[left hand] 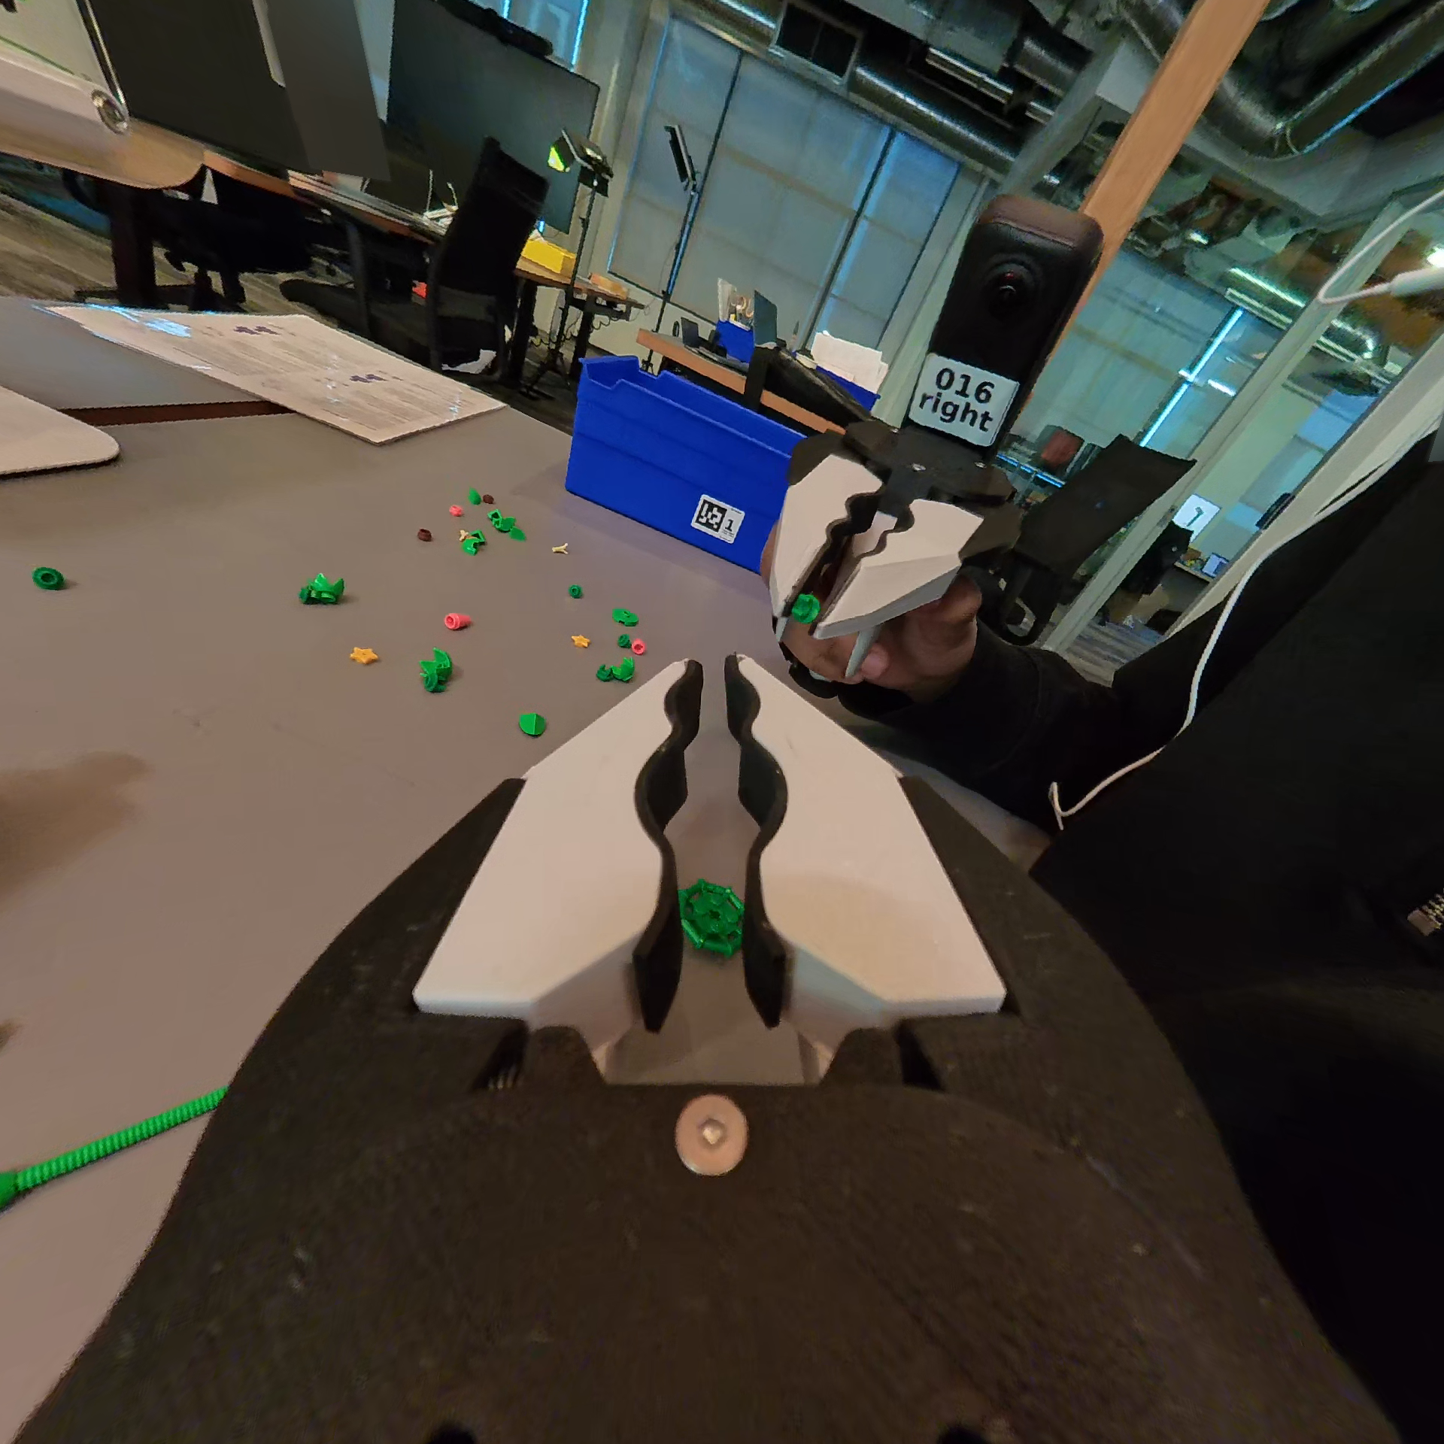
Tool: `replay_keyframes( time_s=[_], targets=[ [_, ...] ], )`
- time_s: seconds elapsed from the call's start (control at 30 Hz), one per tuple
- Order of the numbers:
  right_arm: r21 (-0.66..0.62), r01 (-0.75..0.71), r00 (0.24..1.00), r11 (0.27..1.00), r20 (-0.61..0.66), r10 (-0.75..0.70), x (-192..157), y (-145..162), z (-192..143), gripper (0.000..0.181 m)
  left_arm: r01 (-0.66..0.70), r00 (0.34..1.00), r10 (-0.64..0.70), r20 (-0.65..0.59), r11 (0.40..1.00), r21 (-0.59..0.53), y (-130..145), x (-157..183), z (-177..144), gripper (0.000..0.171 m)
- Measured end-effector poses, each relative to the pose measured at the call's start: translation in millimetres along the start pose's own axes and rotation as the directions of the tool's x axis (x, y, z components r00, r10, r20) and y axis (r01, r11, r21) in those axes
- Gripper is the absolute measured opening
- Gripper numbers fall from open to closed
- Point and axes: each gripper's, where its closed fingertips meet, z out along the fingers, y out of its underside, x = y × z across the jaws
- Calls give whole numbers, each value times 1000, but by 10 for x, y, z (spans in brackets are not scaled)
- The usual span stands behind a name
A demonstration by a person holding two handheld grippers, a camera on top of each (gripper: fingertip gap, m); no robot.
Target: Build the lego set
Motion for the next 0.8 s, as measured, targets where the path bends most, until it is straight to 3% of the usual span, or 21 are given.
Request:
replay_keyframes(
  time_s=[0.33,0.53,0.8],
  targets=[
    [117,103,994,988,12,-105,-138,-193,-52,5,-9,1000,8,-3,1000,-10,39,10,31,0],
    [140,-11,997,990,82,-1,-194,-250,-40,5,-7,1000,7,1,1000,-5,29,-2,25,0],
    [107,-9,997,994,73,1,-170,-170,2,5,-19,1000,19,11,1000,5,11,-15,10,0]
  ],
)
